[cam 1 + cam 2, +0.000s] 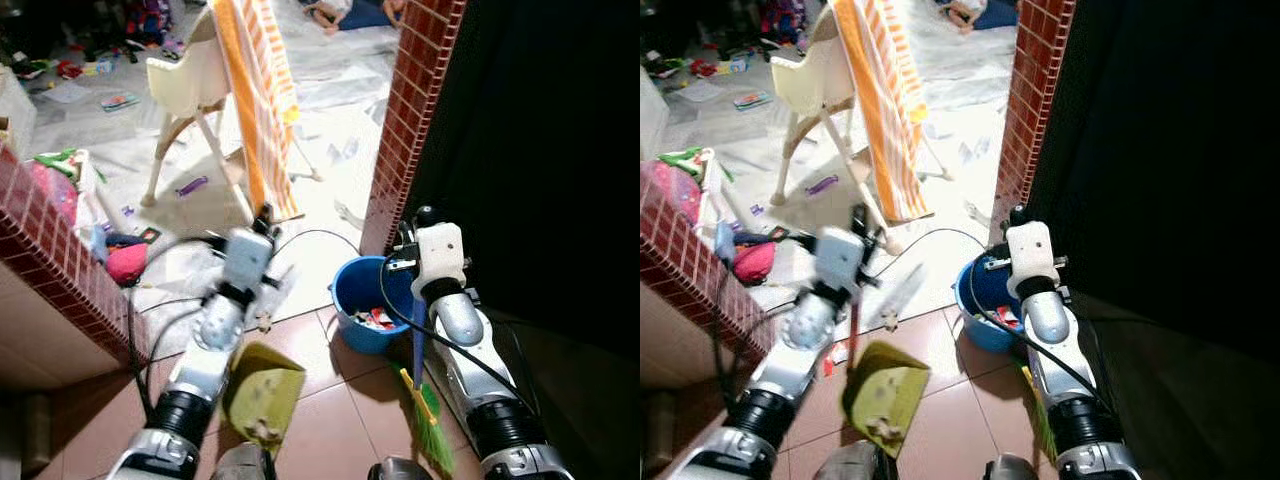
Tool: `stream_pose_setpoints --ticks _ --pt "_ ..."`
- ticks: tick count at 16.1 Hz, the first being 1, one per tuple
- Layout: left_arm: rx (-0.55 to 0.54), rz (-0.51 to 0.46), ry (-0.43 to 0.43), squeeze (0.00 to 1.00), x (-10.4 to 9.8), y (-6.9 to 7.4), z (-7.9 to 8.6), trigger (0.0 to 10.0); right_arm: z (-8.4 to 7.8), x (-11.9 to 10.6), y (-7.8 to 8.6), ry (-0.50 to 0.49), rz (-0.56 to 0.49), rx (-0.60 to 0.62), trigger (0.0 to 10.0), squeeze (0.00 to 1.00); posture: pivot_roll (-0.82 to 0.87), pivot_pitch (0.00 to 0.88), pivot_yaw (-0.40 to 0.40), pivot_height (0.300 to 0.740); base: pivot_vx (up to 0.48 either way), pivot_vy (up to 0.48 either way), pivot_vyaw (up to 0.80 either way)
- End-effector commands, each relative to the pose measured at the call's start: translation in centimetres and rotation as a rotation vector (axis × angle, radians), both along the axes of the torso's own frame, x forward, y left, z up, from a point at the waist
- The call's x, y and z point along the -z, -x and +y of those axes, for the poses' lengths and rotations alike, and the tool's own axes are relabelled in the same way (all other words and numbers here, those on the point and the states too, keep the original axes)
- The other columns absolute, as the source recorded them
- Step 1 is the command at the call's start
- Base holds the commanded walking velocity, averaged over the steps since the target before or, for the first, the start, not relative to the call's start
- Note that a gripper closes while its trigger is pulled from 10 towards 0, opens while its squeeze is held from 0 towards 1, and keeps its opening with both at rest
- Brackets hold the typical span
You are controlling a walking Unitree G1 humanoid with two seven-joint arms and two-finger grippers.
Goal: Sweep floor
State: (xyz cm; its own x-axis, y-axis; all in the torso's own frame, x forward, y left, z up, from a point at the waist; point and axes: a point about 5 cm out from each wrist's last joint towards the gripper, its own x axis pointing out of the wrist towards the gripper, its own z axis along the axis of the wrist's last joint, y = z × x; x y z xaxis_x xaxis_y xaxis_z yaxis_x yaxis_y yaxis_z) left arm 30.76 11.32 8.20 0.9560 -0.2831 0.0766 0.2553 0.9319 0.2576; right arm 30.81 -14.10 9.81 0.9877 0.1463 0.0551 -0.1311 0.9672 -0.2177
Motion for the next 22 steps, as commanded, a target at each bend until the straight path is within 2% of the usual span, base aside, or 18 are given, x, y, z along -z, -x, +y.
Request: stream_pose_setpoints --ticks 1,2,4,5,8,11,14,18,19,22 --pt "-0.008 -0.035 -0.033 0.00 -0.5 -0.2 0.8 10.0 0.1 -0.3 -0.2 0.007 -0.014 -0.010 10.0 0.00 -0.10 0.000 0.035 0.740 0.000 0.000 0.00" --pt "-0.043 -0.021 -0.032 0.00 -0.2 -0.2 1.2 10.0 0.1 -0.3 -0.2 0.007 -0.014 -0.012 10.0 0.00 -0.10 0.000 0.034 0.740 0.000 0.000 0.00" --pt "-0.128 0.043 0.046 0.00 0.7 -0.3 2.1 10.0 0.1 -0.3 -0.3 0.008 -0.012 -0.014 10.0 0.00 -0.10 0.000 0.034 0.740 0.000 0.000 0.00" --pt "-0.219 0.085 0.102 0.00 1.2 -0.5 3.0 10.0 0.0 -0.4 -0.3 0.009 -0.013 -0.011 10.0 0.00 -0.10 0.000 0.035 0.740 0.000 0.000 0.00" --pt "-0.356 0.161 0.244 0.00 1.8 -0.9 3.9 10.0 -0.2 -0.5 -0.3 0.006 -0.025 0.002 10.0 0.00 -0.10 0.000 0.035 0.740 0.000 0.000 0.00" --pt "-0.435 0.181 0.303 0.00 2.0 -1.1 4.0 10.0 -0.2 -0.6 -0.3 0.003 -0.031 0.002 10.0 0.00 -0.10 0.000 0.033 0.740 0.000 0.000 0.00" --pt "-0.449 0.195 0.340 0.00 2.1 -1.0 3.8 10.0 -0.3 -0.6 -0.3 0.002 -0.031 0.007 10.0 0.00 -0.10 0.000 0.032 0.740 0.000 0.000 0.00" --pt "-0.461 0.163 0.351 0.00 1.6 -1.1 4.1 10.0 -0.3 -0.6 -0.3 0.003 -0.029 0.009 10.0 0.00 -0.10 0.000 0.032 0.740 0.000 0.000 0.00" --pt "-0.492 0.085 0.368 0.00 -0.1 -1.5 5.1 10.0 -0.4 -0.6 -0.3 0.003 -0.029 0.011 10.0 0.00 -0.10 0.000 0.033 0.740 0.000 0.000 0.00" --pt "-0.515 0.008 0.367 0.00 -2.7 -2.9 6.7 10.0 -0.3 -0.4 -0.3 0.002 -0.023 0.008 10.0 0.00 -0.09 0.000 0.027 0.740 0.000 0.000 0.00"
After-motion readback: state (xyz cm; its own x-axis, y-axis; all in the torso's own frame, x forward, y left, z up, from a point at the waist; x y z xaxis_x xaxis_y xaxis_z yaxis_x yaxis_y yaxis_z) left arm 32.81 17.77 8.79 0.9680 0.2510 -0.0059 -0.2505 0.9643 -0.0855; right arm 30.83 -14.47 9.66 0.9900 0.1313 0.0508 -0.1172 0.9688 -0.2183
